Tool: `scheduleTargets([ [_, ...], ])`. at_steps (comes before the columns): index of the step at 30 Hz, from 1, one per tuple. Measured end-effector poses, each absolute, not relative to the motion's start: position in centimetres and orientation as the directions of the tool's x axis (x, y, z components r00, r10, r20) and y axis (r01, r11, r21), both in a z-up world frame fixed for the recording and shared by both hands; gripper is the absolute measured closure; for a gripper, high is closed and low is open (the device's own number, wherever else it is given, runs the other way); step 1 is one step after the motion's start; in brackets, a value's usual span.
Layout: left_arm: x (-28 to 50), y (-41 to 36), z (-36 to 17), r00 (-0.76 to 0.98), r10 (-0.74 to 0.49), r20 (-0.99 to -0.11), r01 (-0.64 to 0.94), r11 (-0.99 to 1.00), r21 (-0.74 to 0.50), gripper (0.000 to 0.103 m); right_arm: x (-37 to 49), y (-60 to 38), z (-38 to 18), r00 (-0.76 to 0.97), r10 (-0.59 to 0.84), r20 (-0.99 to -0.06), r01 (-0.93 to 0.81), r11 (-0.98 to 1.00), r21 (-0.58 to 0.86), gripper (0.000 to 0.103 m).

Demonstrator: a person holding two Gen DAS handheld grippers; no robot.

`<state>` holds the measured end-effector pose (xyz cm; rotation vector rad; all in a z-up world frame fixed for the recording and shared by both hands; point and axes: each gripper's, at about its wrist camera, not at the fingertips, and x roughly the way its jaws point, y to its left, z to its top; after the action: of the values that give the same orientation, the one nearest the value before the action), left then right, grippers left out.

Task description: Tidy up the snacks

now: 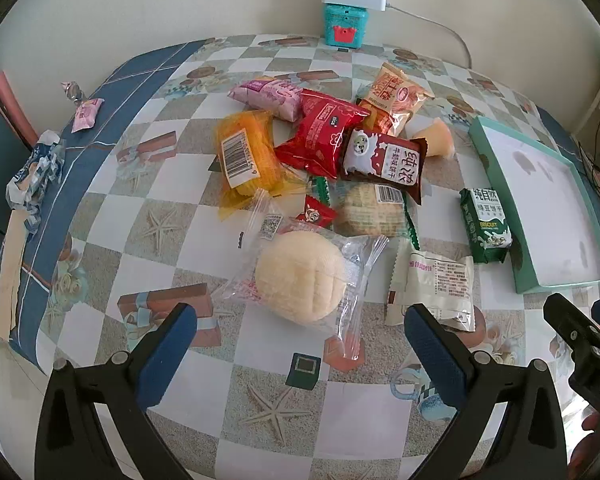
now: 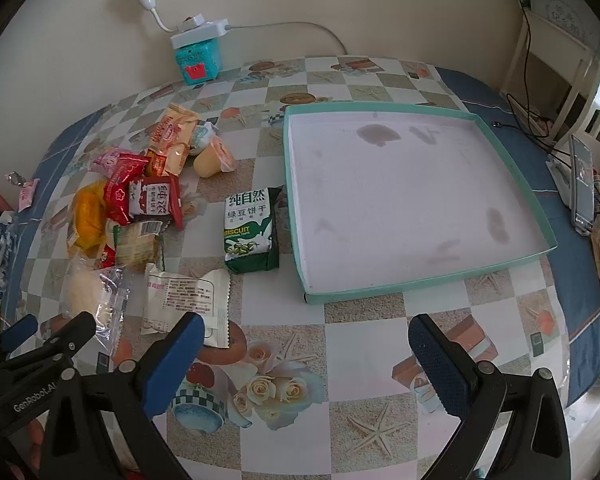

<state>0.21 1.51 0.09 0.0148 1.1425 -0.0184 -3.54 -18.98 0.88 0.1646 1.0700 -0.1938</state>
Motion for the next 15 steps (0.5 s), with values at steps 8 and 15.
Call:
scheduleTargets([
  [8,0.18,1.62,-0.05,0.414,-0.005,-0.910,0.019,1.000,0.003,0.000,-3.42,-18.91,0.70,0.461,-0.082,-0.884,0.237,0.971,0.033,0.000],
  [15,0.23,1.71,-0.02,0.413,-0.005,-0.911,0.019,1.000,0.003,0.000,-3.37,-18.90,0.63,0.458,-0.084,-0.885,0.237,0.971,0.030,0.000],
])
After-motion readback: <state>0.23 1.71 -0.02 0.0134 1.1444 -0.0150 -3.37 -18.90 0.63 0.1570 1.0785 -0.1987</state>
